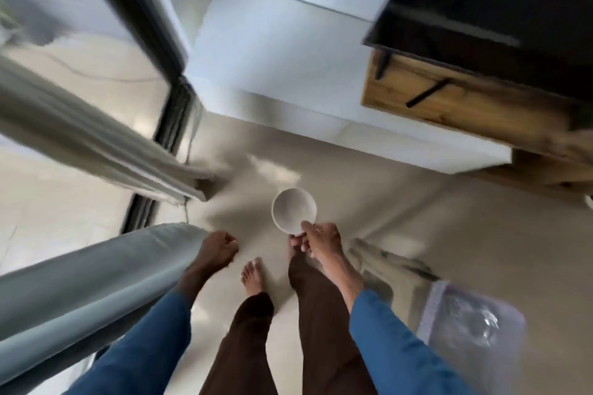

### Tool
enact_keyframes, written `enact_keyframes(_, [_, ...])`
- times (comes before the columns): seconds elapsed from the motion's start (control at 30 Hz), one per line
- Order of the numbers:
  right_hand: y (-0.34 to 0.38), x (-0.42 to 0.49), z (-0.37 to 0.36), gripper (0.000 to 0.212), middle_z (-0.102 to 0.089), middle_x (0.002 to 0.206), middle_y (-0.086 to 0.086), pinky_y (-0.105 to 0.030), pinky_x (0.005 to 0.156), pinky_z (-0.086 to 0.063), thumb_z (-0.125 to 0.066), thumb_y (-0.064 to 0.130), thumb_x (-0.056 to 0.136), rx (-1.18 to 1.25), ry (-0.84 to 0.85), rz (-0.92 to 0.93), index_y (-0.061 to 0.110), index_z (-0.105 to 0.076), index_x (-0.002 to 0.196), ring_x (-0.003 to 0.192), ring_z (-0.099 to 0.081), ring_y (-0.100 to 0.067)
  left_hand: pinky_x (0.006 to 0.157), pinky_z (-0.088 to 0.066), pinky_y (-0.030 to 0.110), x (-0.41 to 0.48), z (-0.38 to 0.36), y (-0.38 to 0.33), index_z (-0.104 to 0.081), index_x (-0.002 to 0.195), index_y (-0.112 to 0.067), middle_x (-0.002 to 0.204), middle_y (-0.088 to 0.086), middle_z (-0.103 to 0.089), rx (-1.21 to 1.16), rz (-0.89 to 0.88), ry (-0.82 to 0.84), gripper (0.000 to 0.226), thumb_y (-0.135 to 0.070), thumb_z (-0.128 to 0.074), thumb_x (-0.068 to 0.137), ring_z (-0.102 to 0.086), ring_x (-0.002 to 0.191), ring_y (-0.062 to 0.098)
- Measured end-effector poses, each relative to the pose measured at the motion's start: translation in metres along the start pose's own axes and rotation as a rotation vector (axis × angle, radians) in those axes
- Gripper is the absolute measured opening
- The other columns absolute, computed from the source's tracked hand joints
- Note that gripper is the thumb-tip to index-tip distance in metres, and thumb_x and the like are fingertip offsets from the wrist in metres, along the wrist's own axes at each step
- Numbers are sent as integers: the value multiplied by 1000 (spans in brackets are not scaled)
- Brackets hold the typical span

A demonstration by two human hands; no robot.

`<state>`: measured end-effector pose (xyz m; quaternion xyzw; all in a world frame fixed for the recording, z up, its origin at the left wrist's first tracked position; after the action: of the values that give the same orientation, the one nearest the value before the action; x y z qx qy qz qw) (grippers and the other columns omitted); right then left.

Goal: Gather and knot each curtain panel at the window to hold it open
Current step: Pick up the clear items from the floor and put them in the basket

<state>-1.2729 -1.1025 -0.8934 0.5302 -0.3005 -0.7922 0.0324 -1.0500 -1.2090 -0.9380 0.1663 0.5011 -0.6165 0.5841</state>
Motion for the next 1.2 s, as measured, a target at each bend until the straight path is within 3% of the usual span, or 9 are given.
enact_keyframes(0.13, [-55,-18,68,34,-75,65,-10,-24,43,-40,-57,23,94,106,-97,15,3,-71,71,44,-52,-16,57,-55,32,-13,-62,-41,-70,88,-3,84,16,-75,1,-13,52,14,-3,-56,90,-68,63,28])
enact_keyframes(0.2, [-85,-21,102,36,-74,63,-9,-27,46,-41,-58,24,95,136,-162,12,5,-70,67,41,-51,-14,64,-56,33,-17,-101,-70,-69,91,-6,86,12,-75,18,-56,90,14,-4,-56,92,-68,67,26])
enact_keyframes(0.3, [-132,-17,156,46,-73,59,-5,-33,53,-46,-58,32,93,113,-257,-3,6,-68,57,41,-55,-11,55,-52,27,-33,-167,-124,-70,95,-7,85,11,-75,41,-113,194,13,-6,-58,91,-69,67,27])
enact_keyframes(0.4, [-171,-17,211,48,-73,58,-2,-41,57,-50,-56,45,88,126,-338,10,10,-70,58,47,-57,-13,67,-56,37,-45,-238,-177,-69,83,-20,90,11,-76,114,-245,289,11,-22,-61,76,-73,82,34])
enact_keyframes(0.53, [-211,-43,280,48,-73,58,-4,-27,49,-44,-56,30,99,213,-457,23,12,-68,56,42,-53,-15,69,-51,32,-67,-328,-225,-71,86,-15,91,12,-77,218,-297,388,17,-13,-57,75,-72,87,33])
enact_keyframes(0.63, [-253,-66,320,50,-71,56,-4,-30,52,-49,-55,33,100,236,-556,3,13,-69,55,47,-62,-18,71,-52,26,-91,-384,-254,-71,94,-8,93,8,-77,293,-349,444,20,-6,-56,82,-72,84,23])
enact_keyframes(0.9, [-346,-96,355,47,-72,58,4,-33,62,-54,-50,31,103,308,-661,-117,8,-74,70,41,-55,-6,80,-59,44,-76,-464,-232,-62,72,-38,93,-1,-75,525,-285,489,24,-41,-43,59,-71,88,25])
enact_keyframes(1.07, [-384,-86,352,50,-69,53,7,-26,61,-45,-50,29,103,301,-725,-228,6,-75,67,45,-57,0,86,-56,48,-55,-491,-212,-64,81,-46,91,-2,-73,635,-227,453,40,-52,-36,52,-71,86,24])
enact_keyframes(1.2, [-411,-72,338,48,-71,55,0,-40,69,-55,-51,27,102,394,-688,-311,16,-67,58,47,-59,-12,92,-53,44,-92,-484,-248,-68,103,-30,108,4,-72,672,-293,468,53,-44,-36,63,-67,104,29])
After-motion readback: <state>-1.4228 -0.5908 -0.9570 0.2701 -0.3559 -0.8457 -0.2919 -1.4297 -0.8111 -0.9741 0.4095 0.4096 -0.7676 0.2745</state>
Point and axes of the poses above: each hand's wrist, its own x-axis towards the middle knuckle, its own z-axis out of the back of the hand, y = z × x, the point moved 3 cm from there along x, towards the middle knuckle
